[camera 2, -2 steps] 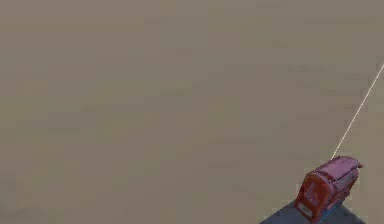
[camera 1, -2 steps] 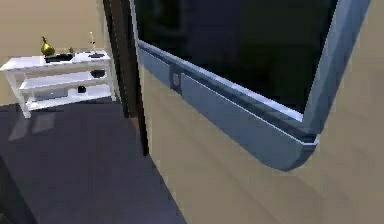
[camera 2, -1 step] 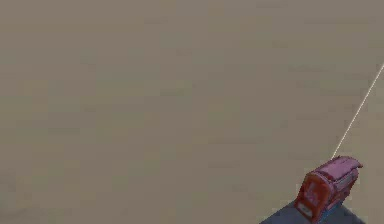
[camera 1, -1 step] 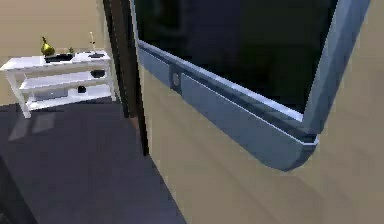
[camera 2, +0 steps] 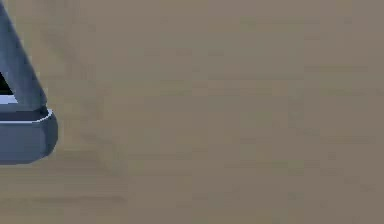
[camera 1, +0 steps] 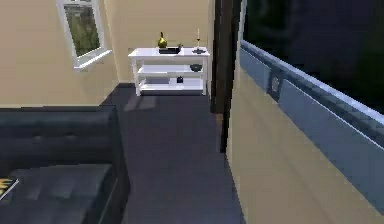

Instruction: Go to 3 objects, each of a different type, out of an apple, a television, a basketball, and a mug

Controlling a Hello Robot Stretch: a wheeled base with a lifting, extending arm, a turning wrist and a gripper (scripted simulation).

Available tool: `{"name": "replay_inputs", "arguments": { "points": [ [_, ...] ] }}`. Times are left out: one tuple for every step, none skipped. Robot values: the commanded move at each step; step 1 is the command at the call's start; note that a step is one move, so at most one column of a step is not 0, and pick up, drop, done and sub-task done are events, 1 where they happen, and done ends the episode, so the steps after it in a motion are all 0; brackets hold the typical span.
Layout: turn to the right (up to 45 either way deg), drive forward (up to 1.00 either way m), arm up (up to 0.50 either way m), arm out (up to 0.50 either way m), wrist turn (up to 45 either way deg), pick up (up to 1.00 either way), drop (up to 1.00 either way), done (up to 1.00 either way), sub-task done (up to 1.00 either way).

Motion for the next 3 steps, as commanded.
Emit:
{"name": "replay_inputs", "arguments": {
  "points": [
    [0.0, 1.0, 0.0, 0.0, 0.0, 0.0, 0.0, 0.0, 0.0],
    [0.0, 1.0, 0.0, 0.0, 0.0, 0.0, 0.0, 0.0, 0.0],
    [27.0, 0.0, 0.0, 0.0, 0.0, 0.0, 0.0, 0.0, 0.0]
  ]
}}
